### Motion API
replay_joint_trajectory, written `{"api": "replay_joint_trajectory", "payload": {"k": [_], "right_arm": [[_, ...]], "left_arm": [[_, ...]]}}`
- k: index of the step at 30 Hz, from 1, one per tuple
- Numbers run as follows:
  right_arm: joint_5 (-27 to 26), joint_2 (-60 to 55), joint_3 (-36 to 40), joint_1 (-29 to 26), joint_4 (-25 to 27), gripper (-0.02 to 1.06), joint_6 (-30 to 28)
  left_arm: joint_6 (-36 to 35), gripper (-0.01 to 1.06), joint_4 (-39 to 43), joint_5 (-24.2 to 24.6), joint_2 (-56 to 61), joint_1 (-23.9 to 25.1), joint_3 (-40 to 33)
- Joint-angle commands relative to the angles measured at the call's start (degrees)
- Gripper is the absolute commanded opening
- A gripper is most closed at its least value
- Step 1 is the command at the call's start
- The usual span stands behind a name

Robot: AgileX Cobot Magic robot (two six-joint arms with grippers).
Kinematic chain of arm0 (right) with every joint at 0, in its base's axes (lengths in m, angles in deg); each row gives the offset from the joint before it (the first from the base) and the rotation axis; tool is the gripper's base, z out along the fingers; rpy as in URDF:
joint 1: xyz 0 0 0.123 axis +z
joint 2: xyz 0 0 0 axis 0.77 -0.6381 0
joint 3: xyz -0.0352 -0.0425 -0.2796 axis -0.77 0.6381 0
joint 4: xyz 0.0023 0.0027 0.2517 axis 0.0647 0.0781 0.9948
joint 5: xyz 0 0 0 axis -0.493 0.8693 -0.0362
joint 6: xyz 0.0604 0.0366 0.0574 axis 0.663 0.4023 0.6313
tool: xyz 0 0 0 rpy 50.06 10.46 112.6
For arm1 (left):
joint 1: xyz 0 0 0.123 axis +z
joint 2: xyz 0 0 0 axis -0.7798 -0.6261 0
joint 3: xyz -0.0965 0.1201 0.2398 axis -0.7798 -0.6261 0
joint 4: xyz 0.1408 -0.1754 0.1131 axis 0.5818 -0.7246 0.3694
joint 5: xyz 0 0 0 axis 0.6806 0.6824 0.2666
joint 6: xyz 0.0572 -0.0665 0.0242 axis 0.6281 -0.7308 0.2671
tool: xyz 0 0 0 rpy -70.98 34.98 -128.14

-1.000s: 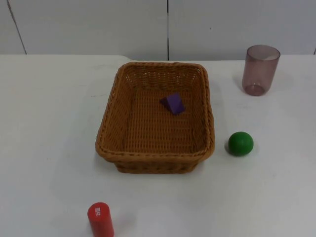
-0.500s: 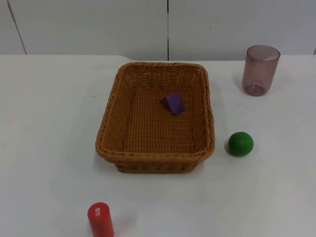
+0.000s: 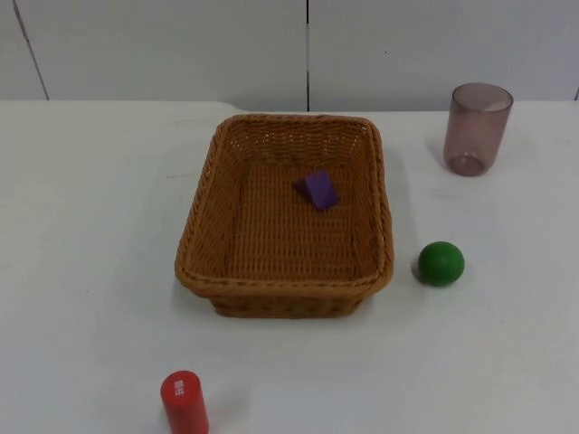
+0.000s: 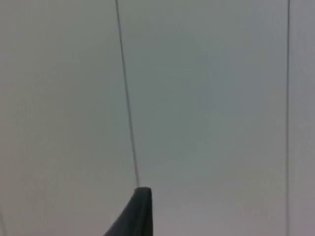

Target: Pick up the basket with the left hand and place the triangular block into the basket with the right hand.

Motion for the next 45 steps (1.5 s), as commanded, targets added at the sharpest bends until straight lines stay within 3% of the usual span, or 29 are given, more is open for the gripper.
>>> {"api": "replay_joint_trajectory", "payload": {"k": [1, 6, 10, 15, 21, 24, 29, 31, 41, 45], "right_arm": [[-1.31, 1.16, -0.10, 0.13, 0.34, 1.05, -0.39], [-0.95, 6.21, -0.10, 0.13, 1.55, 1.05, -1.55], [0.79, 9.37, 0.10, -1.45, 1.24, 1.05, -3.16], [3.64, 13.73, 0.65, -6.01, 2.41, 1.05, -5.96], [4.50, 19.07, 4.66, -7.04, 2.84, 1.05, -6.46], [9.80, 19.07, 6.14, -6.90, 3.31, 1.05, -6.46], [9.80, 19.07, 7.53, -5.32, 3.16, 1.05, -6.08], [10.42, 19.07, 8.17, -5.05, 3.16, 1.05, -5.26], [11.51, 19.07, 16.61, -5.05, 2.80, 1.05, -1.82], [11.02, 19.07, 21.42, -5.05, 2.12, 1.05, 0.15]], "left_arm": [[2.58, 1.05, -0.28, 0.11, 1.70, 1.05, 0.10], [8.00, 1.05, -2.55, 0.10, 7.14, 4.37, 0.10], [8.93, 1.05, -4.14, 0.53, 9.63, 4.37, 0.00], [11.70, 1.05, -6.70, 4.43, 12.20, 4.37, 0.00], [11.70, 1.05, -6.59, 7.06, 16.25, 3.61, -1.46], [11.70, 1.05, -7.12, 7.77, 20.32, 3.61, -5.98], [10.26, 1.05, -7.14, 10.26, 22.13, 3.61, -12.16], [10.06, 1.05, -8.19, 13.42, 22.13, 3.61, -14.42], [9.61, 1.05, -8.35, 12.81, 22.13, 3.61, -22.48], [6.30, 1.05, -6.66, 12.81, 22.13, 3.61, -26.41]]}}
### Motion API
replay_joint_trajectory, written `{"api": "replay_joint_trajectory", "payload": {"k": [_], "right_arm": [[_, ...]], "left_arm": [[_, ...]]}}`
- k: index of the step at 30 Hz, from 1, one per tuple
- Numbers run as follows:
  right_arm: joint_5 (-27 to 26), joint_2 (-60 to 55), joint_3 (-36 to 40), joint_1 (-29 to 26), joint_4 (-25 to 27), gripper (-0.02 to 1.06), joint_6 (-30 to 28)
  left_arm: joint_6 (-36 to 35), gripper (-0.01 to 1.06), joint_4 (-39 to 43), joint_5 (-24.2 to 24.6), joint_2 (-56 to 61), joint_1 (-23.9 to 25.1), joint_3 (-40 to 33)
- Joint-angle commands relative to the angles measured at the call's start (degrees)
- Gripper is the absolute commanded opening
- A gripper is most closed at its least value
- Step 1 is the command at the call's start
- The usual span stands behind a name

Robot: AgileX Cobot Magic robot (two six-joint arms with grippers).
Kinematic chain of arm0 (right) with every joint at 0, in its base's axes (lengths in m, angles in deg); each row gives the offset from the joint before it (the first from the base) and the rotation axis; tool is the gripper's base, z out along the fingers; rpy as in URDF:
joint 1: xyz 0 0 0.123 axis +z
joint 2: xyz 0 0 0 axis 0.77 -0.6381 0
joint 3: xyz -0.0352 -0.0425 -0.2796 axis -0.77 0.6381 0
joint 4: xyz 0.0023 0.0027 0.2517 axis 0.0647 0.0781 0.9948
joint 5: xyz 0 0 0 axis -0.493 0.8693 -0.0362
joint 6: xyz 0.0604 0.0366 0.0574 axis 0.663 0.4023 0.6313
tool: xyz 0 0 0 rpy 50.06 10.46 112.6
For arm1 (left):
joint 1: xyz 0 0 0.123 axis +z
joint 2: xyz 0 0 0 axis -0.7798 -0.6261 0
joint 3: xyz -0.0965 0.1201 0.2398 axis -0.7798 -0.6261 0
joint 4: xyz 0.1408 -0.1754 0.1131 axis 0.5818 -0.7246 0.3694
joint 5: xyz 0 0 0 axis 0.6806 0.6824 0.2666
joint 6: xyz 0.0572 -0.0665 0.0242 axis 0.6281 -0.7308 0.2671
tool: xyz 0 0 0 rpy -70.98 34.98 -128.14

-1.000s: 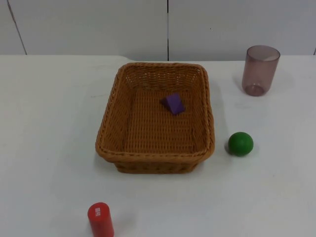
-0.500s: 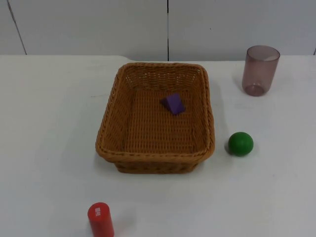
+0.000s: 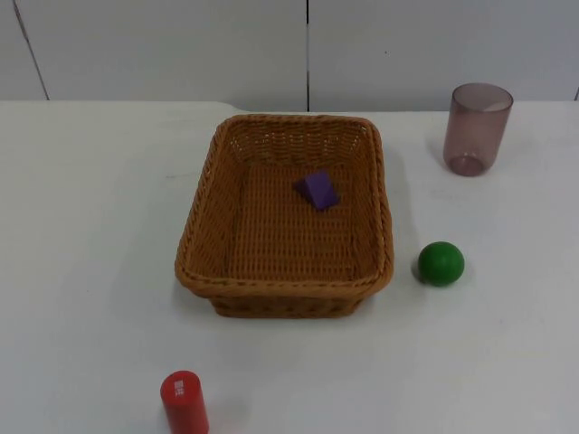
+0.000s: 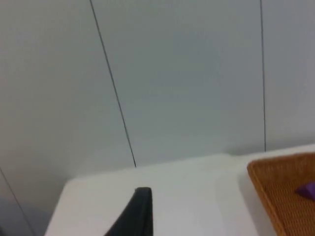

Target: Pick up the basket with the left hand and place the triangular block into the basket with the right hand.

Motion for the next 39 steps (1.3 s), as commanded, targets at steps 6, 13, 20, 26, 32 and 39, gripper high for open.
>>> {"api": "replay_joint_trajectory", "payload": {"k": [6, 13, 20, 26, 32, 39], "right_arm": [[-0.42, -0.08, 8.03, 0.30, -5.73, 1.05, 6.84], [-0.31, -0.08, 15.69, 0.30, -7.31, 1.05, 7.23], [-0.22, -0.08, 20.89, 0.30, -7.31, 1.05, 7.23], [-1.77, -0.08, 23.12, 0.30, -8.41, 1.05, 8.38], [-1.77, -0.08, 23.12, 0.30, -8.88, 1.05, 8.82], [-1.77, -0.08, 23.12, 0.30, -8.88, 1.05, 9.68]], "left_arm": [[-5.23, 1.05, 5.69, 0.65, -0.08, -0.31, -7.44], [-5.46, 1.05, 6.48, 0.57, -0.08, -0.31, -14.71], [-5.46, 1.05, 6.23, 0.68, -0.08, -0.31, -20.32], [-5.69, 1.05, 6.23, 0.91, -0.08, -1.50, -20.61], [-6.09, 1.05, 6.46, 0.91, -0.08, -3.02, -20.61], [-6.09, 1.05, 6.46, 0.91, -0.08, -3.02, -20.61]]}}
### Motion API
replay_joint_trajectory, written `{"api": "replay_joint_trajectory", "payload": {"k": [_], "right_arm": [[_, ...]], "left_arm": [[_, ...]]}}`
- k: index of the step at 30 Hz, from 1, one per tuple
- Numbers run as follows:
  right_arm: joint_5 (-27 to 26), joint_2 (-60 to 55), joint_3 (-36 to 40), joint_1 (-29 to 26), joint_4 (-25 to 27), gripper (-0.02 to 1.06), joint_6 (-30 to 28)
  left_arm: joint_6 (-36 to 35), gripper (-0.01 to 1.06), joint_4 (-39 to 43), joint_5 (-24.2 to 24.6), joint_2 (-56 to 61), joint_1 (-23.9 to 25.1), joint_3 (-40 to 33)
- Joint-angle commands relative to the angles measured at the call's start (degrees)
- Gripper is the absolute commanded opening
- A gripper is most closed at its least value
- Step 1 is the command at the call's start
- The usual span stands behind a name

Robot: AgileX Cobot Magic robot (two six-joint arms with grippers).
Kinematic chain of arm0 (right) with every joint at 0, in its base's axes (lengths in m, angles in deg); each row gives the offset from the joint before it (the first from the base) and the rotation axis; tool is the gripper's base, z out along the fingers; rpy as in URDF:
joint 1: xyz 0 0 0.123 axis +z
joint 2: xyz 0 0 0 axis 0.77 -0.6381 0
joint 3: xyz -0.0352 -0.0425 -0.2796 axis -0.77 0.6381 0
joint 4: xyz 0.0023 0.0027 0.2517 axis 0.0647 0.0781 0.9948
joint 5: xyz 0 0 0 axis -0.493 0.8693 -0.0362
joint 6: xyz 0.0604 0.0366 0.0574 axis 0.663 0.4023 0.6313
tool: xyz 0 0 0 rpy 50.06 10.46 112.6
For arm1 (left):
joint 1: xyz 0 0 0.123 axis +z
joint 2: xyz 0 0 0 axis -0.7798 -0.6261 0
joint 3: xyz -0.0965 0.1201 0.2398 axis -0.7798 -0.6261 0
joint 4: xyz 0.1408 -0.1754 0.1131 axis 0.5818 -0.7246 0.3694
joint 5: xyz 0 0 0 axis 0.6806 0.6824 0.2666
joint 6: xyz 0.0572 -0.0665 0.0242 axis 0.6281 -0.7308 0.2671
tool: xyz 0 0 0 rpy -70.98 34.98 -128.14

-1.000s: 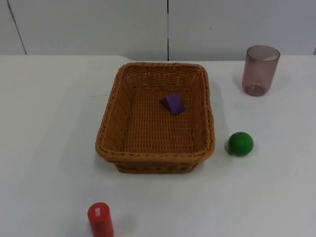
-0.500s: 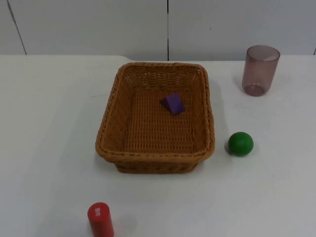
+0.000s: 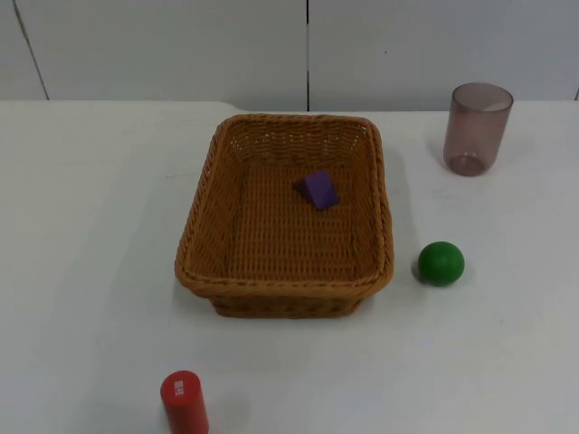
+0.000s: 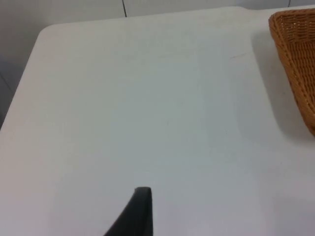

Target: Pick up the basket with the left hand and place the triangular block into the basket with the right hand.

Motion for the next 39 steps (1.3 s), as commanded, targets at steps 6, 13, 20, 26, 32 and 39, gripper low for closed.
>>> {"api": "replay_joint_trajectory", "payload": {"k": [6, 13, 20, 26, 32, 39], "right_arm": [[-0.80, 0.09, 0.03, 0.30, 0.00, 1.05, 0.41], [-0.80, 0.09, 0.03, 0.30, 0.00, 1.05, 3.75], [-0.80, 0.09, 0.03, 0.30, 0.00, 1.05, 3.75], [-0.80, 0.09, 0.03, 0.30, 0.00, 1.05, 3.75], [-0.80, 0.09, 0.03, 0.30, -1.45, 1.05, 6.45], [-0.80, 0.09, 0.03, 0.30, -1.45, 1.05, 6.45]], "left_arm": [[-0.47, 1.05, 0.08, 0.10, 0.12, -0.31, -0.21], [-0.47, 1.05, 0.08, 0.10, 0.12, -0.31, -0.21], [-0.47, 1.05, 0.08, 0.10, 0.12, -0.31, -0.21], [-0.47, 1.05, 0.08, 0.10, 0.12, -0.31, -0.21], [-0.71, 1.05, 0.32, 0.10, 0.12, -0.31, -0.21], [-0.71, 1.05, 0.32, 0.10, 0.12, -0.31, -0.21]]}}
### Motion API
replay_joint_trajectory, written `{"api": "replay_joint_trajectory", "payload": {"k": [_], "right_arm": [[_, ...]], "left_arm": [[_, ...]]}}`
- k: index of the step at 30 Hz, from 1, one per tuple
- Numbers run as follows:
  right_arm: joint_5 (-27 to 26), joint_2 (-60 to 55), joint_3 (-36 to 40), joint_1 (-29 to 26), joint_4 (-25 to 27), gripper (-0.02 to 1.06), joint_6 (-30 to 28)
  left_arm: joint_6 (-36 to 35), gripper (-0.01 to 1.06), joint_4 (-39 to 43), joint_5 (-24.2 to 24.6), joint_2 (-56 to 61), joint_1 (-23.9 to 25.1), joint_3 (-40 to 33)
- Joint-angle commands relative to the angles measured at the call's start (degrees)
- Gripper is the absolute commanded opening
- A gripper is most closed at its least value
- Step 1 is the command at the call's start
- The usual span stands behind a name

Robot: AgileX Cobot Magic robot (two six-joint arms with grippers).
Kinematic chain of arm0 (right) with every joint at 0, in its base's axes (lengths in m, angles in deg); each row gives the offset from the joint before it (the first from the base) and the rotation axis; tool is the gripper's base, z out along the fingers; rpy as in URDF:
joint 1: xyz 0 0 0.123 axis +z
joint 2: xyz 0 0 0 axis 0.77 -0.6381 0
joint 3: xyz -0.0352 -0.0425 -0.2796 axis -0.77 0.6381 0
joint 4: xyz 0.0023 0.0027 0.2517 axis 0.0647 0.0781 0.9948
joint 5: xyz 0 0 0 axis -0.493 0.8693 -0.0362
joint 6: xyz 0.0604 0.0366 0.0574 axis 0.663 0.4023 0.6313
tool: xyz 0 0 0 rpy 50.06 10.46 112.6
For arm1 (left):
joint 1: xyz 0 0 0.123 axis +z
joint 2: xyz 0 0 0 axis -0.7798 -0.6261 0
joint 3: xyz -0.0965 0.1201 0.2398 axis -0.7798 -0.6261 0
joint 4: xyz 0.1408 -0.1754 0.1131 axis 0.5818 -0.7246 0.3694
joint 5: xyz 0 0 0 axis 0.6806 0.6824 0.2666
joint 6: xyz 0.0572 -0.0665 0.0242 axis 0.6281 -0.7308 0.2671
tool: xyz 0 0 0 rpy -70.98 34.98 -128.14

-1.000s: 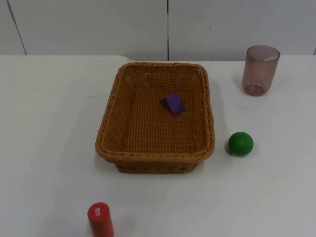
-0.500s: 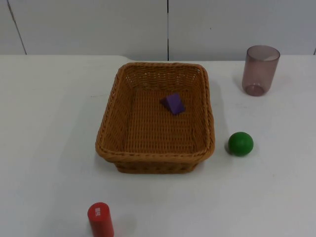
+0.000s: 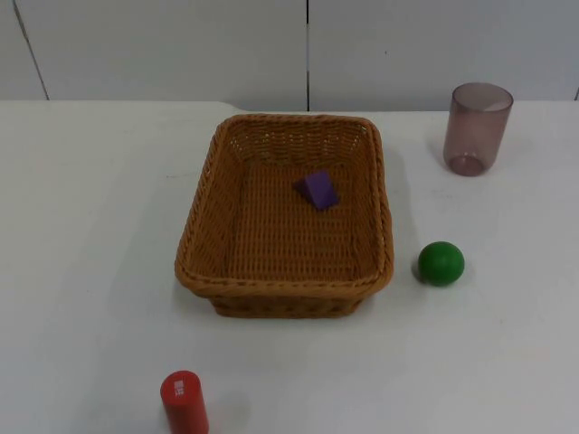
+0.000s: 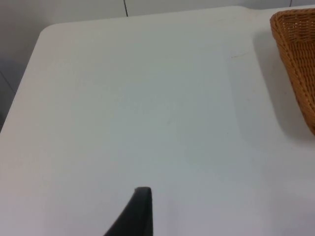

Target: Pick up the basket with the left hand and place the triangular block into the basket with the right hand.

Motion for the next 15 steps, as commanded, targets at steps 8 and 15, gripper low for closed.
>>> {"api": "replay_joint_trajectory", "payload": {"k": [8, 15], "right_arm": [[-0.80, 0.09, 0.03, 0.30, -0.29, 1.05, 0.24], [-0.80, 0.09, 0.03, 0.30, -0.29, 1.05, 0.24]], "left_arm": [[-0.58, 1.05, 0.09, 0.05, 0.12, -0.31, -0.21], [-1.38, 1.05, 0.68, 0.05, 0.12, -0.31, -0.21]]}}
